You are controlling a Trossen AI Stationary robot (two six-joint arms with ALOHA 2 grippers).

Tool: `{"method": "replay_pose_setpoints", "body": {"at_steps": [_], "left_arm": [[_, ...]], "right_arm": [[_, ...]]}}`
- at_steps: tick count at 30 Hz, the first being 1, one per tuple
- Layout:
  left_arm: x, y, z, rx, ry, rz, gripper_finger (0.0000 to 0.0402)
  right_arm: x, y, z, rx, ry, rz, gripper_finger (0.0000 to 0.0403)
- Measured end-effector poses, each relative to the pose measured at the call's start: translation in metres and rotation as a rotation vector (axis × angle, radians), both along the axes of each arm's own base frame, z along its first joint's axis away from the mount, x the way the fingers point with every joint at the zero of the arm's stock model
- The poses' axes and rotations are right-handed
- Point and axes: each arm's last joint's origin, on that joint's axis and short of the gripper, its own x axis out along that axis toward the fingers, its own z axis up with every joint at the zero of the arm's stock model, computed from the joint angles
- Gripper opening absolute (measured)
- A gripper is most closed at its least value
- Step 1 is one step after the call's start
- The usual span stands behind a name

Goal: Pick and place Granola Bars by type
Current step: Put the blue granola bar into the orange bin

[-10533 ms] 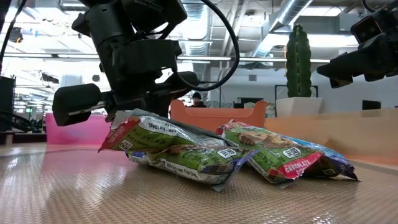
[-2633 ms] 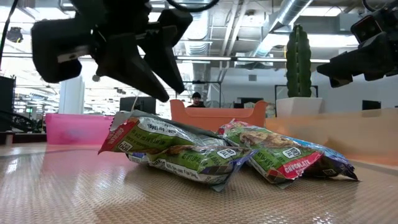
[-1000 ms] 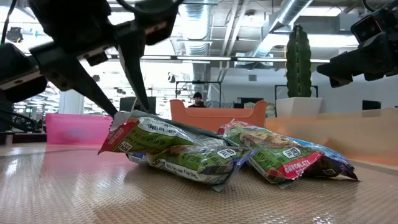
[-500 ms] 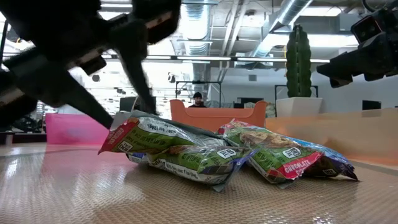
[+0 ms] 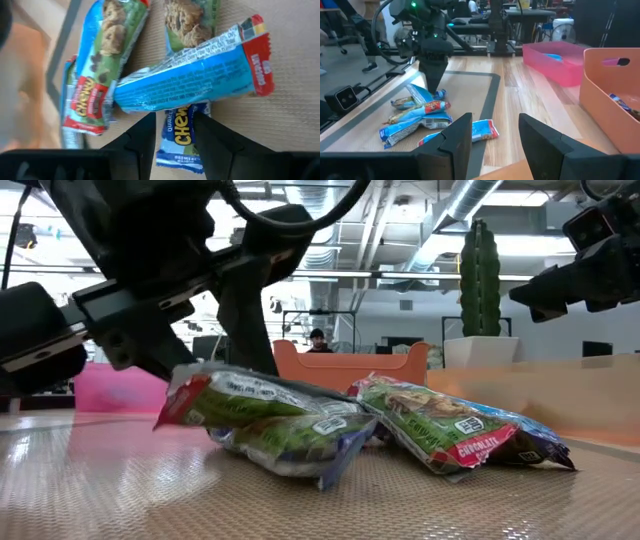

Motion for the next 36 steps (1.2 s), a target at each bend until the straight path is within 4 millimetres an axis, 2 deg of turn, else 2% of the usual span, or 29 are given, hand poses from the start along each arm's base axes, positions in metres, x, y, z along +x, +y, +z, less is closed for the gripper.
{"method": "replay_pose_setpoints", "body": {"at_steps": [12,18,25,36], "left_arm": [[0.002,0.004,-0.001,-0.037,0.025,-0.004,0.0198],[0.002,0.007,-0.002,-0.103,0.073,-0.031,0.0206],[0.005,0.014,-0.003,-0.104,0.088,-0.008,0.0176],[0.007,0.024,-0.003,-0.132,0.124,0.034,0.0081]], "right_arm": [[0.000,0.000,0.000,0.000,0.000,0.000,0.0154],[0.000,0.000,0.000,0.000,0.001,0.000,0.0154],[0.000,0.000,0.000,0.000,0.000,0.000,0.0154],[0.000,0.000,0.000,0.000,0.001,0.000,0.0154]]}}
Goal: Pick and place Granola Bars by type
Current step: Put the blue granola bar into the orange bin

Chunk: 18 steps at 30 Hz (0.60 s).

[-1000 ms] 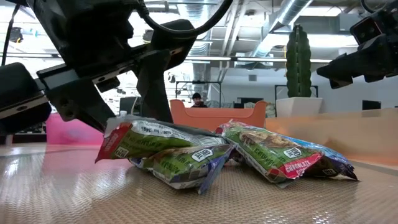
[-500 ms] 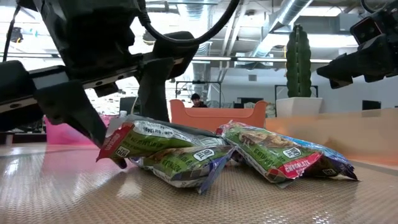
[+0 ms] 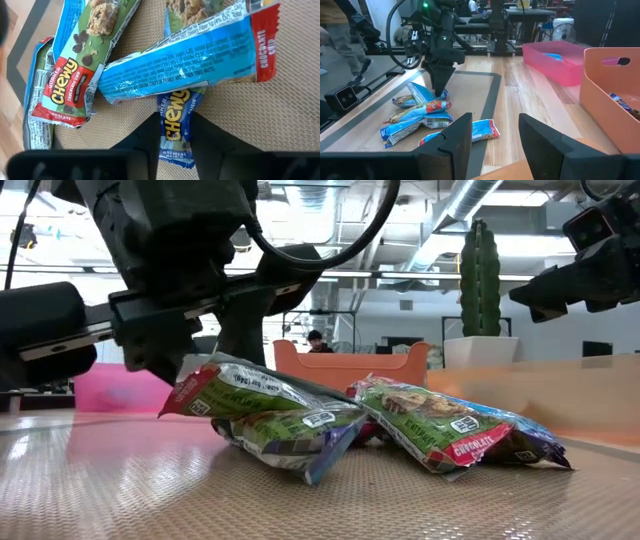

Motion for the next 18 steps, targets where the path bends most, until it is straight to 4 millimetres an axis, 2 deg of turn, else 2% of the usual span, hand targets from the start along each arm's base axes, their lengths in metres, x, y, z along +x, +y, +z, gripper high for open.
{"method": "replay_pose_setpoints", "body": {"at_steps": [4,10,18], "left_arm": [[0.000,0.000,0.000,-0.007,0.003,0.010,0.0060],[-0.003,-0.003,0.003,0.010,-0.013,0.039,0.0053],[-0.010,-0.008,0.025,0.010,-0.084,0.070,0.0052]], "right_arm": [[0.000,0.000,0.000,0.000,0.000,0.000,0.0154],[0.000,0.000,0.000,0.000,0.000,0.000,0.0154],[0.000,0.000,0.000,0.000,0.000,0.000,0.0154]]}}
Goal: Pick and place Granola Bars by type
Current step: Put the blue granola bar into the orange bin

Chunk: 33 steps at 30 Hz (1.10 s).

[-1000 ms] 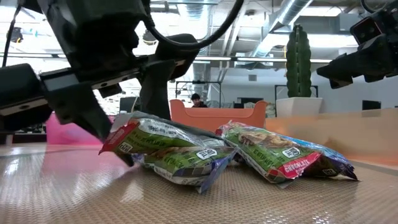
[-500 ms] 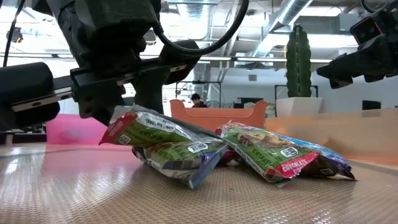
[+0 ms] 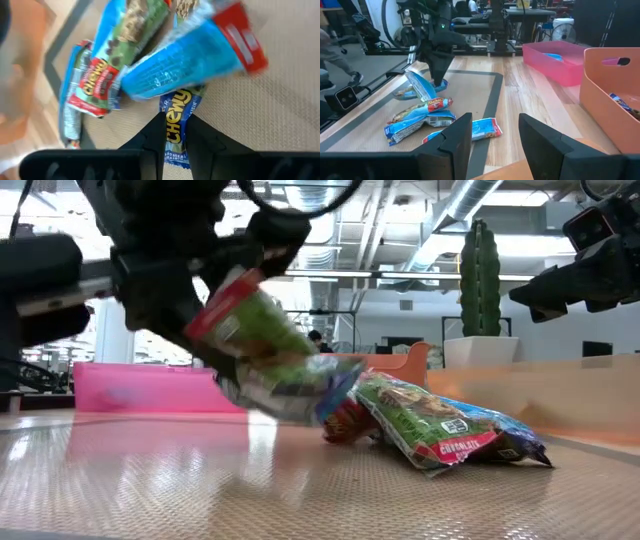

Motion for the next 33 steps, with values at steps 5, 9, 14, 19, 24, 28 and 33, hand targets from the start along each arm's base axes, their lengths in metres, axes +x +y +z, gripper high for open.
{"method": "replay_pose_setpoints", "body": {"at_steps": [5,9,14,19,24,28,33], "left_arm": [[-0.006,0.002,0.013,0.031,-0.024,0.042,0.0052],[-0.013,0.008,0.021,0.102,-0.023,0.118,0.0052],[-0.020,0.014,0.030,0.139,-0.033,0.184,0.0052],[-0.028,0.020,0.034,0.177,0.004,0.238,0.0052],[-0.036,0.024,0.032,0.191,0.075,0.291,0.0052],[-0.042,0.027,0.029,0.207,0.128,0.328,0.0052],[-0.049,0.031,0.027,0.234,0.189,0.367,0.0052]], "right_arm": [[0.000,0.000,0.000,0.000,0.000,0.000,0.0154],[0.000,0.000,0.000,0.000,0.000,0.000,0.0154],[0.000,0.000,0.000,0.000,0.000,0.000,0.0154],[0.000,0.000,0.000,0.000,0.000,-0.001,0.0154],[0.000,0.000,0.000,0.000,0.000,0.000,0.0154],[0.000,0.000,0.000,0.000,0.000,0.000,0.0154],[0.000,0.000,0.000,0.000,0.000,-0.001,0.0154]]}}
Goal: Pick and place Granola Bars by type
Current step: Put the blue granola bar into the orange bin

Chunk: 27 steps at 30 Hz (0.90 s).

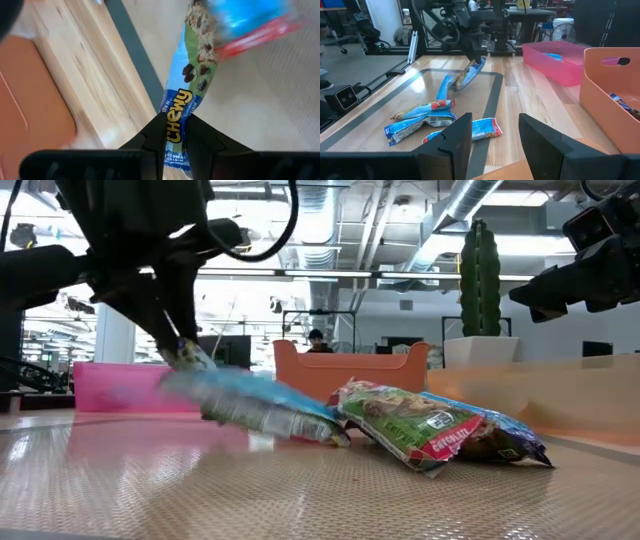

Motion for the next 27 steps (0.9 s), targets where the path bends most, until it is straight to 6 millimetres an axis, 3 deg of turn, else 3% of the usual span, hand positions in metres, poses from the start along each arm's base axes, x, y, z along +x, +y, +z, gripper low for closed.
{"method": "replay_pose_setpoints", "body": {"at_steps": [14,27], "left_arm": [[0.000,0.021,-0.001,0.032,0.025,0.159,0.0052],[0.022,0.056,0.003,0.046,-0.207,0.430,0.0052]], "right_arm": [[0.000,0.000,0.000,0.000,0.000,0.000,0.0154],[0.000,0.000,0.000,0.000,0.000,0.000,0.0154]]}}
